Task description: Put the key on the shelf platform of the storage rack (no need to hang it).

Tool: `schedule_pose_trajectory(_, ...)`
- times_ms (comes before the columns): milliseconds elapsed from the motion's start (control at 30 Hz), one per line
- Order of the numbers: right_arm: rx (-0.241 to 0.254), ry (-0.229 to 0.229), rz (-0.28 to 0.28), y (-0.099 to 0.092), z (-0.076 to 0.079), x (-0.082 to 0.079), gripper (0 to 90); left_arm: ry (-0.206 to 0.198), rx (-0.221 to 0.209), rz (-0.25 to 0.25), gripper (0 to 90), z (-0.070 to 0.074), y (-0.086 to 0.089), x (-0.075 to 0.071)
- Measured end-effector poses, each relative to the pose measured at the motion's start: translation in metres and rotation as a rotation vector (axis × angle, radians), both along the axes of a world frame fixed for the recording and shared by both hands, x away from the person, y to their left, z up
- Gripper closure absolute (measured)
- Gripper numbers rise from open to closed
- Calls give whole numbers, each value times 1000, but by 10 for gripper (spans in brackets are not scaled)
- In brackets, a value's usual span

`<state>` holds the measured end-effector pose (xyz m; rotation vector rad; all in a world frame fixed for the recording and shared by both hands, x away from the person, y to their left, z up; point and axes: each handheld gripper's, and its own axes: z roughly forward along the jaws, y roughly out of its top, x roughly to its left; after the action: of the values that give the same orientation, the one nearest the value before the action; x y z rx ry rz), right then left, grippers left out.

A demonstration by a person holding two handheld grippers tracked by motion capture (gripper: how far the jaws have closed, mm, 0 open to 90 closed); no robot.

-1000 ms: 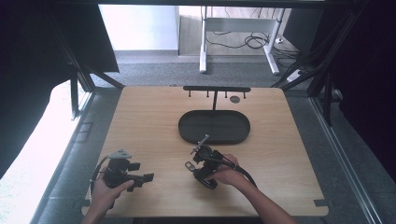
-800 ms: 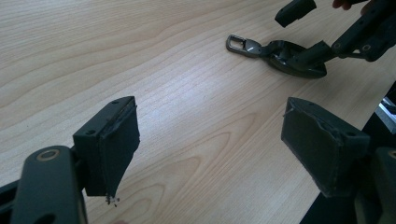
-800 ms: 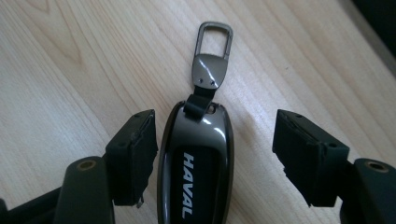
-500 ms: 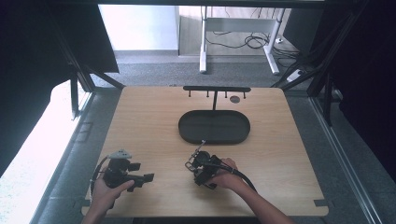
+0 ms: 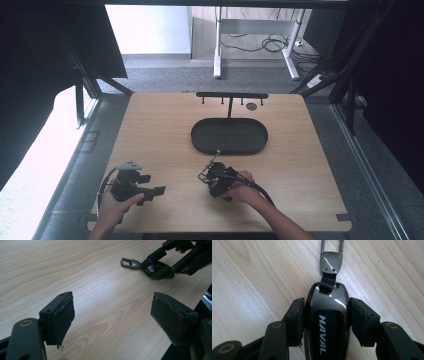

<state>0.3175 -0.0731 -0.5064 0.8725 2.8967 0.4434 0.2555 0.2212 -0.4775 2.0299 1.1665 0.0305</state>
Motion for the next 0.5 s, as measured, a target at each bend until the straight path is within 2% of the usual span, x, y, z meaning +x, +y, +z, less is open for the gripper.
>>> schedule_pose_trajectory(267,1,3,-6,0,0,0,491,-1,0,0,195,0,0,0)
schedule_pose_trajectory(500,43,13,-13,-4,4,4,493,-3,0,5,195,0,1,0)
